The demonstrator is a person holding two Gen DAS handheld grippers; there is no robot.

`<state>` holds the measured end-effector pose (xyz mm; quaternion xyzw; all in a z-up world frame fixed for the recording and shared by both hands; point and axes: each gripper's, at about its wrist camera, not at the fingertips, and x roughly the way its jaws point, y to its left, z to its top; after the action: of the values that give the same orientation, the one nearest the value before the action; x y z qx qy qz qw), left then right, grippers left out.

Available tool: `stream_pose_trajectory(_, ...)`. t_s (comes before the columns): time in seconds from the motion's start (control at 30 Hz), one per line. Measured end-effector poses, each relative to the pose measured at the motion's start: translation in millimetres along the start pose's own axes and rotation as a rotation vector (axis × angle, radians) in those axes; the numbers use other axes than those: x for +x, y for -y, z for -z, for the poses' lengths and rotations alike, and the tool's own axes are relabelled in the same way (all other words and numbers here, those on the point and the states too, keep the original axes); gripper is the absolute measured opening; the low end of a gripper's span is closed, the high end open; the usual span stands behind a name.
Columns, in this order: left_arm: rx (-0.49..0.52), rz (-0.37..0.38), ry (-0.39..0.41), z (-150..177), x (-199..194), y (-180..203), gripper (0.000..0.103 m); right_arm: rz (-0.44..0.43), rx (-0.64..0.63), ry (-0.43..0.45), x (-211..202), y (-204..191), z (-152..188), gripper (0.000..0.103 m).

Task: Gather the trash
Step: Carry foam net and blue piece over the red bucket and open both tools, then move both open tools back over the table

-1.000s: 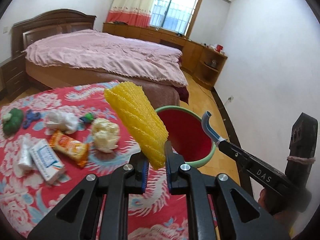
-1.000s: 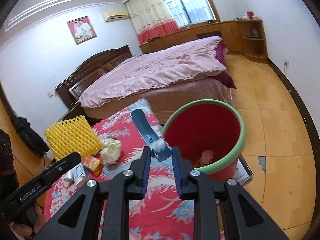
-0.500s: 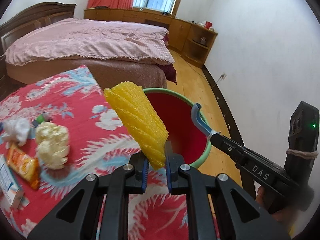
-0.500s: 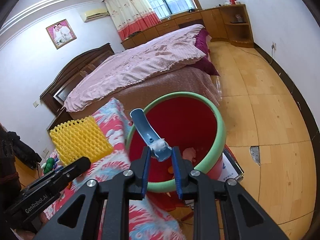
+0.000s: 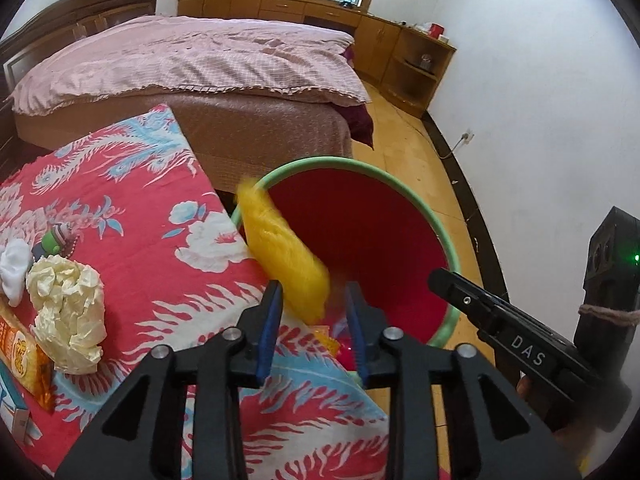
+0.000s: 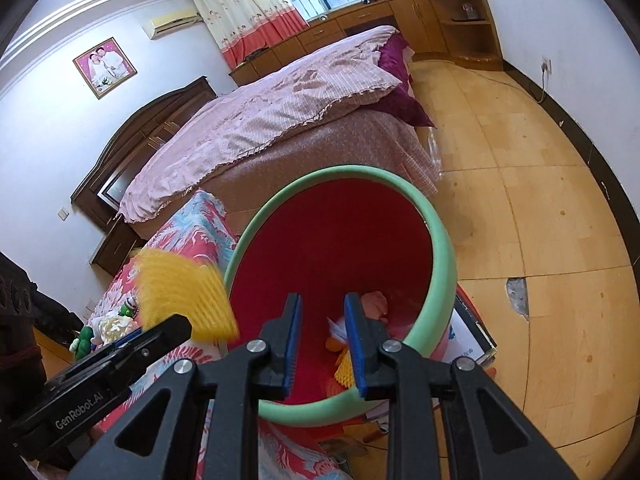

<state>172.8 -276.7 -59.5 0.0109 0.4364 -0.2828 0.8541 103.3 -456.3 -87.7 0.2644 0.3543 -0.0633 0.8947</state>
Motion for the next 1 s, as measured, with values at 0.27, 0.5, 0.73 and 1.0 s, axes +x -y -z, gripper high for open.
stream_pose_trajectory(0.27, -0.014, -0.015, 0.004, 2, -8, -4, 0.04, -0.005, 0.022, 0.005, -2, 4, 0, 0.042)
stream_pose_trajectory(0.5, -0.042, -0.02, 0.035, 7, -35, -10, 0.04, -0.015, 0.018, 0.017, -16, -5, 3, 0.049)
stream_pose_trajectory(0.73, -0.089, -0.052, 0.081, 17, -69, -28, 0.04, -0.043, -0.017, 0.019, -31, -29, 13, 0.052)
stream_pose_trajectory(1.0, -0.166, -0.11, 0.132, 38, -113, -62, 0.04, -0.092, -0.068, 0.017, -47, -64, 31, 0.056)
